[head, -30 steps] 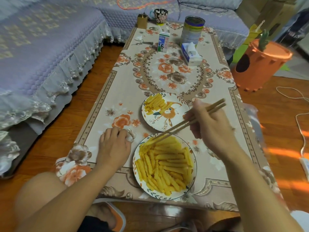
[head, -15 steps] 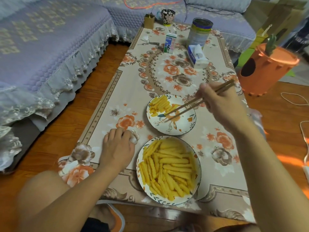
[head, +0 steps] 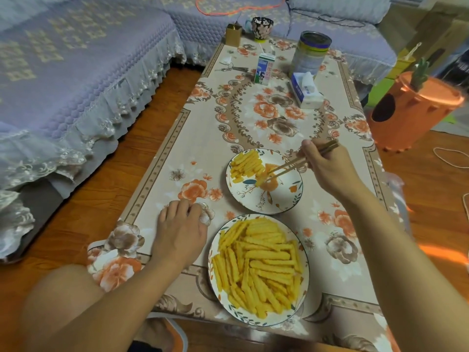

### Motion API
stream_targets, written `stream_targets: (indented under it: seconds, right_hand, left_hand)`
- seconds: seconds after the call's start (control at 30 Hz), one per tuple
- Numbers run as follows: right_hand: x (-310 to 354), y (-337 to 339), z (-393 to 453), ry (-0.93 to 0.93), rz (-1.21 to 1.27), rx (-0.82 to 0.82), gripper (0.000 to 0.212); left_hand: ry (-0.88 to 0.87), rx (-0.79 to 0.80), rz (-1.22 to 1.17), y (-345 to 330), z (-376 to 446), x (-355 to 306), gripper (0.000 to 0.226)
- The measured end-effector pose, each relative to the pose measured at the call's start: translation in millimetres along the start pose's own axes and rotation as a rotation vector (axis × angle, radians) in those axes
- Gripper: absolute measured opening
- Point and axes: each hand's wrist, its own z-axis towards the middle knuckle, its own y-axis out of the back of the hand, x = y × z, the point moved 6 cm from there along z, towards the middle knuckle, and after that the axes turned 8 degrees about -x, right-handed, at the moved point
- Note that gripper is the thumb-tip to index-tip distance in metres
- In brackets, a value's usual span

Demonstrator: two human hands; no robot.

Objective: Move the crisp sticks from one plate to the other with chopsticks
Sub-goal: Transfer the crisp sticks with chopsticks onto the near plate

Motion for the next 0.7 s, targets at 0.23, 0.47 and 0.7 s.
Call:
stream_targets:
  seconds: [0.23, 0.47, 0.7]
  right_hand:
    - [6.6, 9.6, -1.4, 0.077, -0.026, 0.062, 0.036]
    - [0.8, -5.9, 10.6, 0.061, -0.026, 0.15, 0.048]
    - [19.5, 23.2, -3.1, -0.041, 0.144, 0.007, 0.058]
  left_hand:
    - [-0.001, -0.006, -0.001, -0.7, 0.0, -0.3, 0.039]
    - [0.011, 0.0, -0.004, 1.1, 0.8, -1.2, 0.041]
    - [0.015, 0.018, 0.0, 1.7, -0.2, -1.4, 0.044]
